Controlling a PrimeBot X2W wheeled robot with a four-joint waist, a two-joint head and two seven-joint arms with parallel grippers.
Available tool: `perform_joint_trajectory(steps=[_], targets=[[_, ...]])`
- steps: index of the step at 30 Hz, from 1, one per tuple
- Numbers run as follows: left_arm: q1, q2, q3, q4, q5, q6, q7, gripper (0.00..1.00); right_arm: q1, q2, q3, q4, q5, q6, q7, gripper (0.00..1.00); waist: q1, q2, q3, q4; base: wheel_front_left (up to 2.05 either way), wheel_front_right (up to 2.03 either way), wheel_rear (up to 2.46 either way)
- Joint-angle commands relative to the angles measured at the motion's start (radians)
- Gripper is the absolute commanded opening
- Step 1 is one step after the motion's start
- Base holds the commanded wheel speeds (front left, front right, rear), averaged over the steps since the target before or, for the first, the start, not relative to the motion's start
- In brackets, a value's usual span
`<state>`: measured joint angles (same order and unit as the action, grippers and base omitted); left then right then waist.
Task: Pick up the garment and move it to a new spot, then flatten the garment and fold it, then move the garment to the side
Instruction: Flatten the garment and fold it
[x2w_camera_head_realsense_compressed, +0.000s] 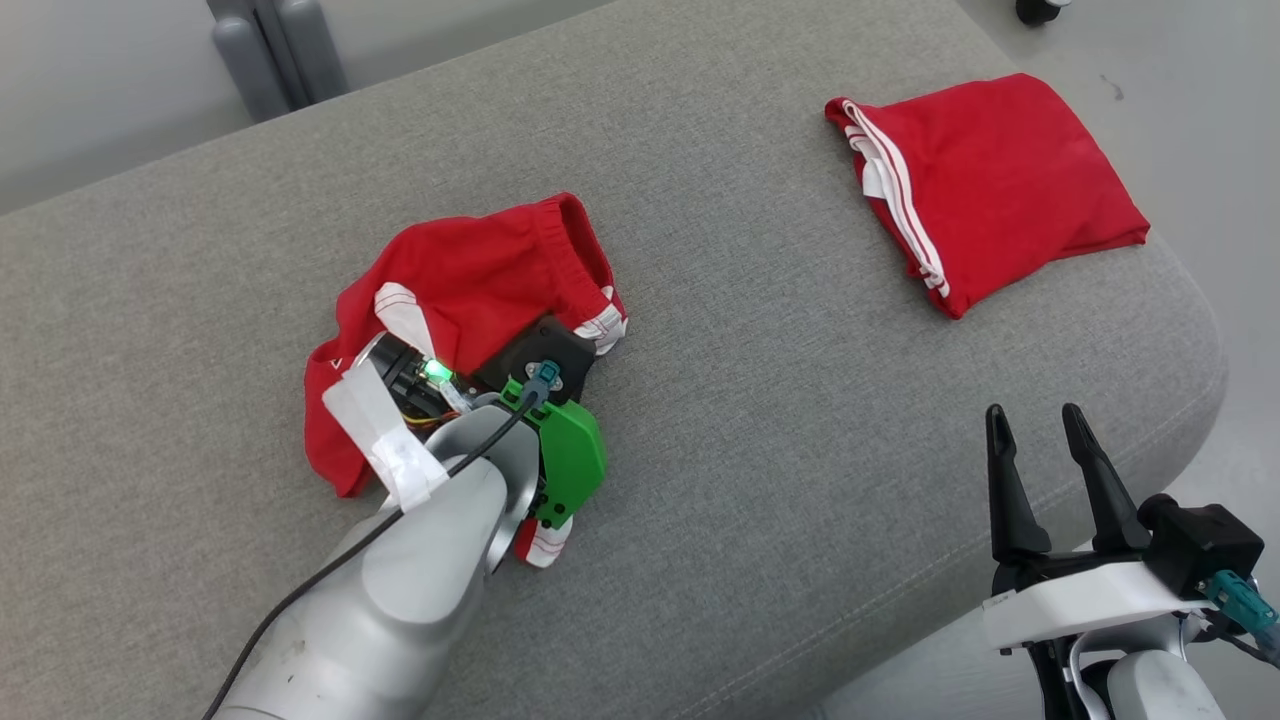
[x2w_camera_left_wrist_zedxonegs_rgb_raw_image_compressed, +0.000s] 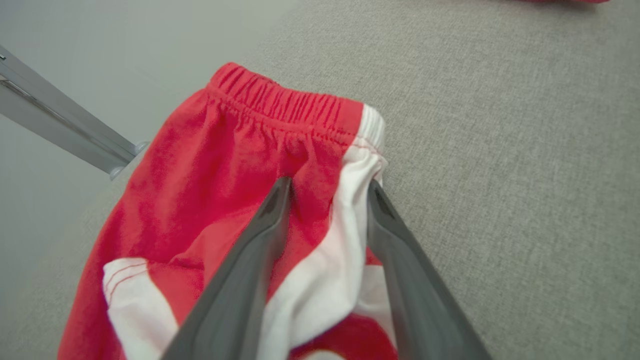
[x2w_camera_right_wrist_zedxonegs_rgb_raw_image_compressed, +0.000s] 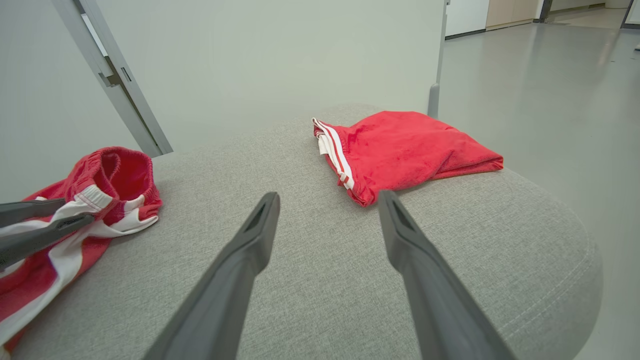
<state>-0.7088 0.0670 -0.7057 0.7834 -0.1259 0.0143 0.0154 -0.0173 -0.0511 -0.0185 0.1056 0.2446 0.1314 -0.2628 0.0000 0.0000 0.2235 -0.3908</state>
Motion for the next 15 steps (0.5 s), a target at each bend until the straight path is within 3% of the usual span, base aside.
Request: perform_joint_trajectory(steps=[1,5,9,13,15], targets=[[-0.021,0.0,0.012,0.007,-0.024,-0.007,-0.008,0.0,-0.009,0.0,-0.003,-0.002,0.0,-0.002,-0.003,1.0,0.0,0.0,-0.002,0.008,0.0,0.0,0.0],[-0.039,-0.01,0.082,-0.022,-0.151,-0.046,-0.008,0.0,-0.004,0.0,-0.012,-0.002,-0.008,-0.002,-0.003,1.0,0.0,0.0,-0.011,0.028,0.0,0.0,0.0],[-0.065,-0.016,0.133,-0.145,-0.377,-0.073,0.02,0.0,0.007,0.0,-0.01,0.004,-0.013,-0.002,-0.003,1.0,0.0,0.0,-0.022,0.049,0.0,0.0,0.0],[-0.111,-0.013,0.168,-0.264,-0.661,-0.013,0.069,0.0,0.009,0.0,-0.001,0.008,-0.017,-0.002,-0.003,1.0,0.0,0.0,-0.037,0.065,0.0,0.0,0.0],[-0.161,-0.015,0.164,-0.297,-0.736,0.026,0.085,0.0,0.01,0.0,0.003,0.011,-0.02,-0.002,-0.003,1.0,0.0,0.0,-0.045,0.07,0.0,0.0,0.0]])
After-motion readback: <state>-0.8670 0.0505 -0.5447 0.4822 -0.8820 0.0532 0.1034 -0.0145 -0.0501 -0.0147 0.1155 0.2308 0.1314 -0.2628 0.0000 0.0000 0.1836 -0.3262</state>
